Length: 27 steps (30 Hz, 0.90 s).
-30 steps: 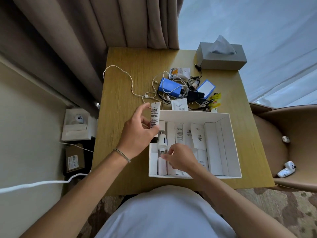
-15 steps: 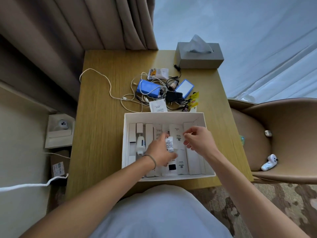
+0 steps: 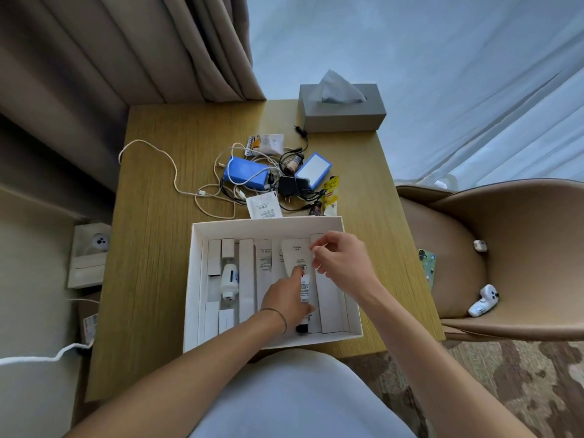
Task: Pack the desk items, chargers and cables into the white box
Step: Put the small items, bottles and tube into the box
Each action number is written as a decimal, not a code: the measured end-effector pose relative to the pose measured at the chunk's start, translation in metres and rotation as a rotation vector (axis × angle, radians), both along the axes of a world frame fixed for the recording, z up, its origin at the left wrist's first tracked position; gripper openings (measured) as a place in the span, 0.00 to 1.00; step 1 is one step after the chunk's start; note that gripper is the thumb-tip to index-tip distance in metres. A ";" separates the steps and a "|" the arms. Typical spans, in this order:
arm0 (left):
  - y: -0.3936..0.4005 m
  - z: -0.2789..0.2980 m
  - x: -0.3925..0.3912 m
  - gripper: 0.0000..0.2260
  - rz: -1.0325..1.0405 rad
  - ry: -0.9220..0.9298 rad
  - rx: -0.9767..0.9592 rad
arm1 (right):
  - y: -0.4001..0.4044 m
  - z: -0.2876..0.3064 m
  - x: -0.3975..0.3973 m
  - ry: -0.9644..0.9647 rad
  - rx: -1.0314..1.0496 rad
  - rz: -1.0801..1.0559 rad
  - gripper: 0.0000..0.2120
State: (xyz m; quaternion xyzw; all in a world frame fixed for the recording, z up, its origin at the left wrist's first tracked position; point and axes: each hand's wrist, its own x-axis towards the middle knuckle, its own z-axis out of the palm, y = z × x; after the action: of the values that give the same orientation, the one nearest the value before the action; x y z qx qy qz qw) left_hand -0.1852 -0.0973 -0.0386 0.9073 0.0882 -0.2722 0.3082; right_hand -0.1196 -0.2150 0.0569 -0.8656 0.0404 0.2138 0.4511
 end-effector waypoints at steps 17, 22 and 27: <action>0.040 0.096 0.038 0.08 0.172 -0.351 -0.095 | -0.011 -0.026 0.139 -0.127 -0.138 -0.074 0.10; 0.053 0.119 0.071 0.07 0.234 -0.436 -0.100 | -0.003 -0.053 0.178 -0.100 -0.323 -0.067 0.18; 0.067 0.115 0.093 0.07 0.233 -0.438 -0.066 | 0.003 -0.078 0.198 -0.019 -0.421 -0.052 0.17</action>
State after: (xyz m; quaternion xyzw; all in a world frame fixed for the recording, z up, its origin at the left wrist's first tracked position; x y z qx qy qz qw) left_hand -0.0922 -0.0308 0.0761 0.9178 0.1145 -0.0342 0.3787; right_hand 0.0785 -0.2118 -0.0206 -0.9413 0.1024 0.1808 0.2660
